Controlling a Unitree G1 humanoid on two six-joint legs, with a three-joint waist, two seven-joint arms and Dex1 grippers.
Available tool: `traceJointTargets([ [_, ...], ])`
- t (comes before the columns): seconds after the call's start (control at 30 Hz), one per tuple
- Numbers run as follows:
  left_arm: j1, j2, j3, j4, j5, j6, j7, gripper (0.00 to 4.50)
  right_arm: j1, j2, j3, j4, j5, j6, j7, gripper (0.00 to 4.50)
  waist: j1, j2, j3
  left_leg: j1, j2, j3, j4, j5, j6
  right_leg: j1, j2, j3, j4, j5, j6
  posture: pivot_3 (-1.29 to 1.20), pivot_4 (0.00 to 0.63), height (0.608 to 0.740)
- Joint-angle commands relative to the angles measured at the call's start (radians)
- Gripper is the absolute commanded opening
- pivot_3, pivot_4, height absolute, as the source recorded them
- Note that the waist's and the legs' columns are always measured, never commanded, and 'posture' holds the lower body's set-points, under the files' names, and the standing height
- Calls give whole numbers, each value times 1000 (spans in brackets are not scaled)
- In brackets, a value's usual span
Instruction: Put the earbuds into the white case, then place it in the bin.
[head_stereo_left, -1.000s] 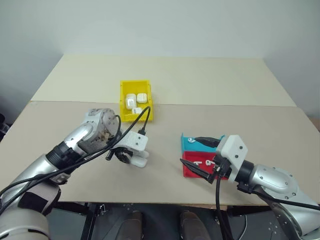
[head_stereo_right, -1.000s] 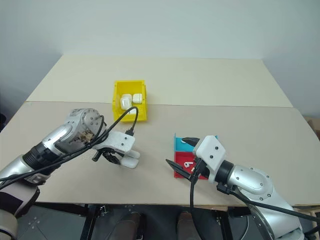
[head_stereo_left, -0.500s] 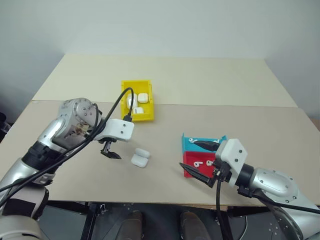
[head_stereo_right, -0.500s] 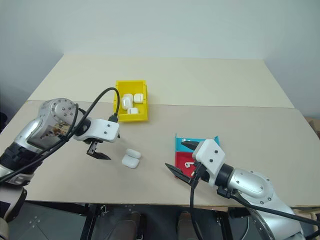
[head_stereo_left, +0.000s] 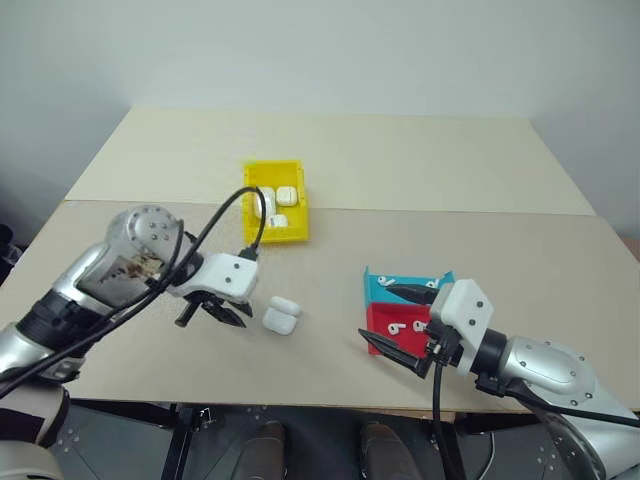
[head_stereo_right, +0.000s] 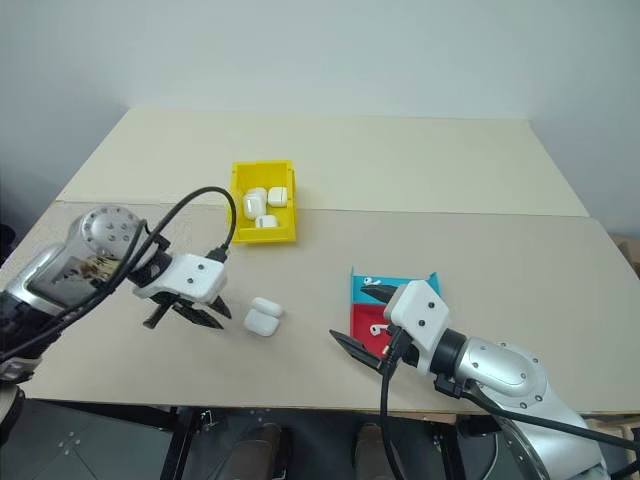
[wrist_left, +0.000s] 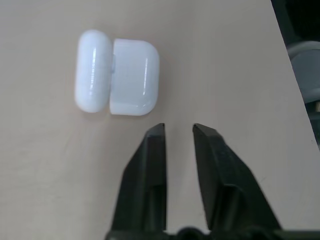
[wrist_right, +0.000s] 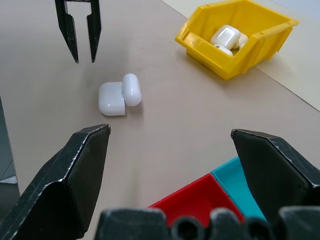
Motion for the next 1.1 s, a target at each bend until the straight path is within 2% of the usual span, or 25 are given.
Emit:
traceJointTargets([
  [0.03, 11, -31, -18, 9, 83, -58, 16, 13, 1, -7, -24, -35, 15, -1, -5, 4500, 0, 0, 0, 0, 0, 0, 0, 0, 0, 0, 0, 0, 0, 0, 0, 0, 150, 740],
  [0.33, 0, -149, -34, 42, 201, -2, 65, 13, 21, -10, -40, -48, 15, 2, -14, 4500, 0, 0, 0, 0, 0, 0, 0, 0, 0, 0, 0, 0, 0, 0, 0, 0, 150, 740],
  [0.77, -46, -210, -29, 127, 298, -4, 118, 13, 14, -12, -41, -61, 21, 18, -25, 4500, 2, 0, 0, 2, -1, 0, 1, 0, 0, 2, 0, 0, 1, 0, 0, 0, 150, 740],
  [1.1, -70, -252, -20, 168, 309, -21, 136, 13, 5, -11, -35, -64, 22, 26, -28, 4500, 3, 0, 0, 1, -1, -1, 1, 0, 0, 2, -1, 0, 0, 0, 0, 0, 150, 740],
])
